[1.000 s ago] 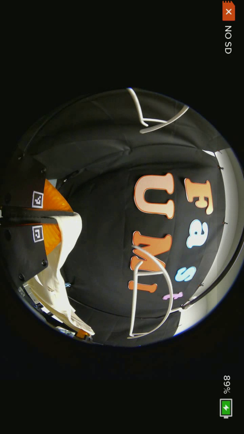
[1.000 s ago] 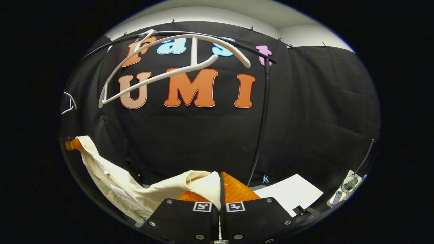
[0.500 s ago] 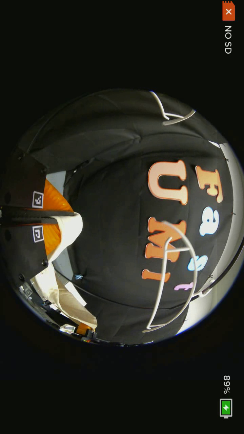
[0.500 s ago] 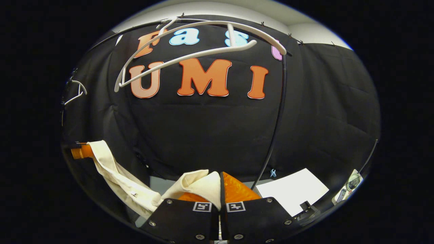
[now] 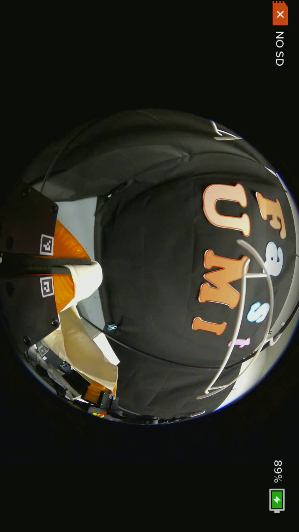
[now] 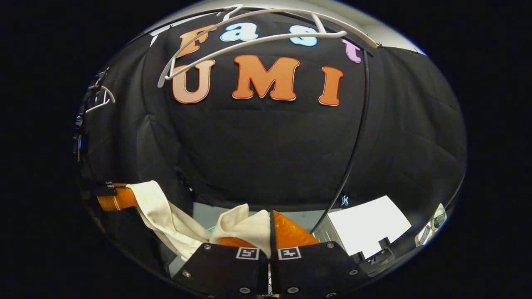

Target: Grasp the clothes on the hanger with both hands and then place them into the laundry hamper below.

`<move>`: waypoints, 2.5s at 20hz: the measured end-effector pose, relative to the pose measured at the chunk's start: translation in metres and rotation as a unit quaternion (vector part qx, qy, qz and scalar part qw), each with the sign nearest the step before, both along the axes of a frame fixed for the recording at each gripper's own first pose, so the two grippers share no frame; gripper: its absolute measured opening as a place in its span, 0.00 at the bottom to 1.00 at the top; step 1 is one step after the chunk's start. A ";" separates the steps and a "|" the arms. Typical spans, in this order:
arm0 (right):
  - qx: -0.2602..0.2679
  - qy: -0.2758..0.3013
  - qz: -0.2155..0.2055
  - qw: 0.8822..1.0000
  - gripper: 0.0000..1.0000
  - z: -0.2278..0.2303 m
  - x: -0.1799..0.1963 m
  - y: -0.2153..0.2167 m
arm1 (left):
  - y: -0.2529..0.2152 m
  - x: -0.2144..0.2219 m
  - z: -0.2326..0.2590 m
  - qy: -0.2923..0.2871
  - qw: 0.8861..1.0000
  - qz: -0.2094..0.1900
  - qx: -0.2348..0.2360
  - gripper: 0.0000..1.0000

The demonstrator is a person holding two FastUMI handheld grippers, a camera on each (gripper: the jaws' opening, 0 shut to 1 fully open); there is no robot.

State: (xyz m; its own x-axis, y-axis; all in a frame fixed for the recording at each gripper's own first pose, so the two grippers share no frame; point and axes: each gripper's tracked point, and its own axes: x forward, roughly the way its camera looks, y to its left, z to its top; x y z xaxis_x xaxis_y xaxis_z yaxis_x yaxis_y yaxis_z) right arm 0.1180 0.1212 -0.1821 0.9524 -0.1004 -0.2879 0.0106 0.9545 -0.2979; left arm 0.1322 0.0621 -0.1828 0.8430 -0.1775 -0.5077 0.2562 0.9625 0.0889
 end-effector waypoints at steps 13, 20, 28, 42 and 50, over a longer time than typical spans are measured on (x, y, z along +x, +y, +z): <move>0.023 0.129 -0.008 0.991 0.04 -0.101 0.008 0.022 | 0.009 -0.039 -0.107 0.191 0.979 0.067 -0.024 0.03; 0.008 0.205 0.000 0.979 0.08 -0.156 0.010 0.037 | 0.030 -0.050 -0.158 0.266 0.958 0.103 -0.015 0.03; 0.029 0.240 -0.005 0.970 0.09 -0.181 0.014 0.048 | 0.051 -0.054 -0.175 0.301 0.945 0.127 -0.004 0.04; 0.046 0.249 -0.018 0.967 0.72 -0.190 0.003 0.038 | 0.058 -0.059 -0.175 0.311 0.939 0.145 -0.011 0.56; 0.049 0.223 -0.025 0.973 0.94 -0.158 -0.006 0.032 | 0.077 -0.066 -0.155 0.283 0.944 0.168 -0.005 0.82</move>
